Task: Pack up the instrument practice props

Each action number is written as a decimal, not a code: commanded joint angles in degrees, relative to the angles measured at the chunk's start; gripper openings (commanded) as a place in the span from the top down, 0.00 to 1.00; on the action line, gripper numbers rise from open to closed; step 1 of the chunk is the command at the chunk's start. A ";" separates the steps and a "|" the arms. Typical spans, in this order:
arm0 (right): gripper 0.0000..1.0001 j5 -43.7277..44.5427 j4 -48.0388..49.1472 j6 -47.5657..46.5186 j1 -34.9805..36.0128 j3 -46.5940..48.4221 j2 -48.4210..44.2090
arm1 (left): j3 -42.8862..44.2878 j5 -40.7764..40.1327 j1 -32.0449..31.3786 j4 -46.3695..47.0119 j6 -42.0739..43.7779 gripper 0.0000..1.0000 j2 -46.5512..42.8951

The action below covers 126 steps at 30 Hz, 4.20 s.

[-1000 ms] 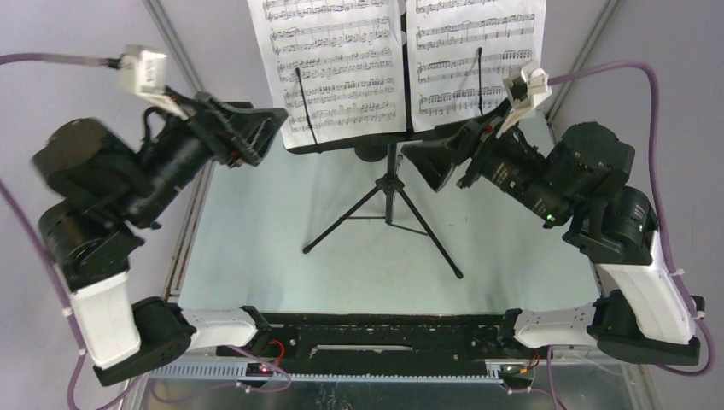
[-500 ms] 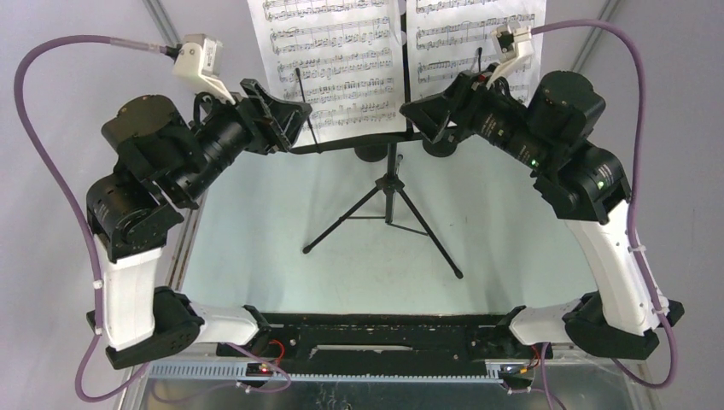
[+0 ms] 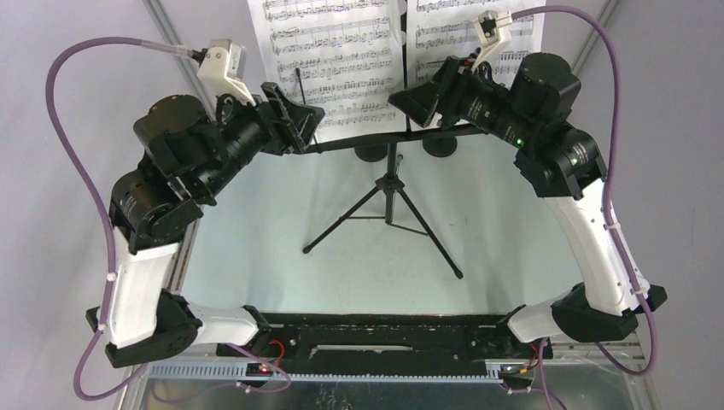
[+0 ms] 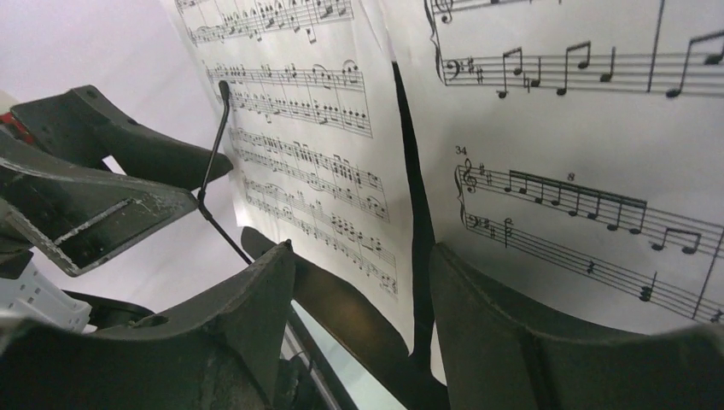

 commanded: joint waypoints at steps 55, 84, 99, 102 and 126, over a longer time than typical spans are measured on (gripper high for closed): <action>0.68 -6.53 8.55 2.55 1.57 16.46 12.98 | -3.79 1.63 -0.38 6.04 -0.32 0.50 0.00; 1.00 16.62 10.39 -11.72 9.94 -8.10 -14.85 | -12.61 -1.59 -0.38 13.23 1.74 1.00 -6.82; 1.00 34.69 -3.04 -6.80 9.86 -36.02 -45.35 | -14.39 -1.28 -0.37 13.55 1.96 0.73 -8.65; 1.00 41.36 -6.70 -3.01 9.86 -41.62 -50.75 | -14.56 -1.51 -0.35 13.46 2.06 0.65 -9.16; 1.00 48.83 -1.60 9.21 -12.57 -66.27 -45.28 | -20.58 -5.16 -0.37 8.09 2.84 0.23 -21.01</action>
